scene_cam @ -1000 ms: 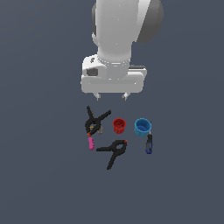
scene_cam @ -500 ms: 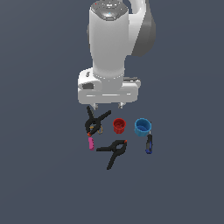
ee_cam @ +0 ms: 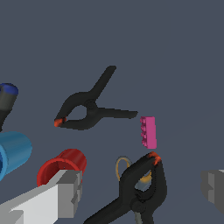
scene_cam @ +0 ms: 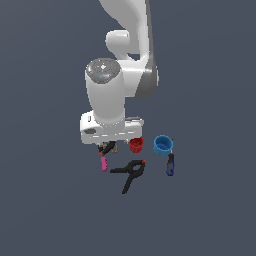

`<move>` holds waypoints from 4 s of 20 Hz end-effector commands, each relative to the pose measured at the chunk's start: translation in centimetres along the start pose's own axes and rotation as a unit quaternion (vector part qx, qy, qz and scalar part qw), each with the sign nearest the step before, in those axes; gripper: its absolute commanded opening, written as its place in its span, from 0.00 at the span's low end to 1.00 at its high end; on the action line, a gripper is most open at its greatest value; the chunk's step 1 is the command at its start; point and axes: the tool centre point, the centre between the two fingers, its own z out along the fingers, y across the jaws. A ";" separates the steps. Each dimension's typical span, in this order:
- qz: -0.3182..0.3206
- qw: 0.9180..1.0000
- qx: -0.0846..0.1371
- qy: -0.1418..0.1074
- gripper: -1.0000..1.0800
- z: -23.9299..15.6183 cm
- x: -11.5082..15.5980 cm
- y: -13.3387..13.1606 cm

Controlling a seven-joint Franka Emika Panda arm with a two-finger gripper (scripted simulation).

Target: Pick up a designated object from a clutter of objects.

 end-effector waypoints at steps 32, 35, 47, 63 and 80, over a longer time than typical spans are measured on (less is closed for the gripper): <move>-0.039 0.999 0.006 0.006 0.96 16.4 0.3 5.6; -0.039 0.999 0.006 0.006 0.96 17.2 0.4 5.6; -0.039 0.999 0.006 0.007 0.00 17.4 0.4 5.6; -0.039 0.999 0.006 0.006 0.00 12.0 0.5 4.0; -0.039 0.999 0.005 0.006 0.00 -6.4 1.3 -1.6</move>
